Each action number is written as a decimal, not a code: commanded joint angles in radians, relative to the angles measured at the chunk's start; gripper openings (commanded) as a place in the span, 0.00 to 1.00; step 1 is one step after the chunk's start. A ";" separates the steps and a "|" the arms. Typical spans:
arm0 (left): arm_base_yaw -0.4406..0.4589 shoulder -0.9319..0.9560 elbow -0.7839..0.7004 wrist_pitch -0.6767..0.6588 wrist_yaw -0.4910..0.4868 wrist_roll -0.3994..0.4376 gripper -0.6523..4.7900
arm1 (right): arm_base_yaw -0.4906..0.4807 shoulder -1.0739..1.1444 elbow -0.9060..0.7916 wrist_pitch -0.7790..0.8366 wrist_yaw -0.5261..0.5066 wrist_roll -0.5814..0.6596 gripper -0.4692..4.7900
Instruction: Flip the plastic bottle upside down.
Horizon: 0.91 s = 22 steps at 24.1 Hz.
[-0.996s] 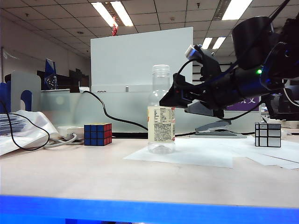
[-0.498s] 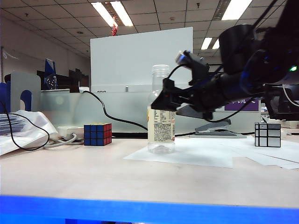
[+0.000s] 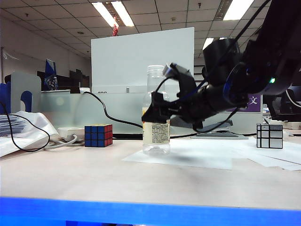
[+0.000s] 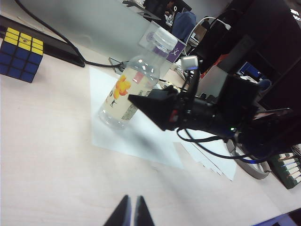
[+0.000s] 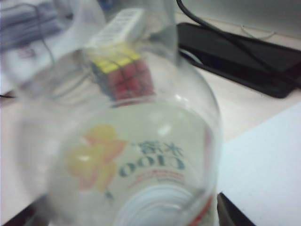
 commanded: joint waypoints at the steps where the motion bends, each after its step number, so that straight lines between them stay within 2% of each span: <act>1: 0.000 -0.002 0.002 0.010 0.003 0.005 0.17 | 0.002 0.027 0.015 0.009 0.019 -0.005 1.00; 19: 0.000 -0.002 0.002 -0.004 0.003 0.008 0.17 | 0.003 0.097 0.124 0.007 0.086 -0.003 1.00; 20: 0.000 -0.002 0.002 -0.004 0.003 0.008 0.17 | 0.003 0.097 0.124 0.008 0.086 -0.003 0.86; 21: 0.000 -0.002 0.002 -0.004 0.003 0.008 0.17 | 0.003 0.097 0.124 0.008 0.087 -0.003 0.52; 22: 0.000 -0.002 0.002 -0.004 0.003 0.008 0.17 | 0.003 0.097 0.124 0.007 0.086 -0.003 0.28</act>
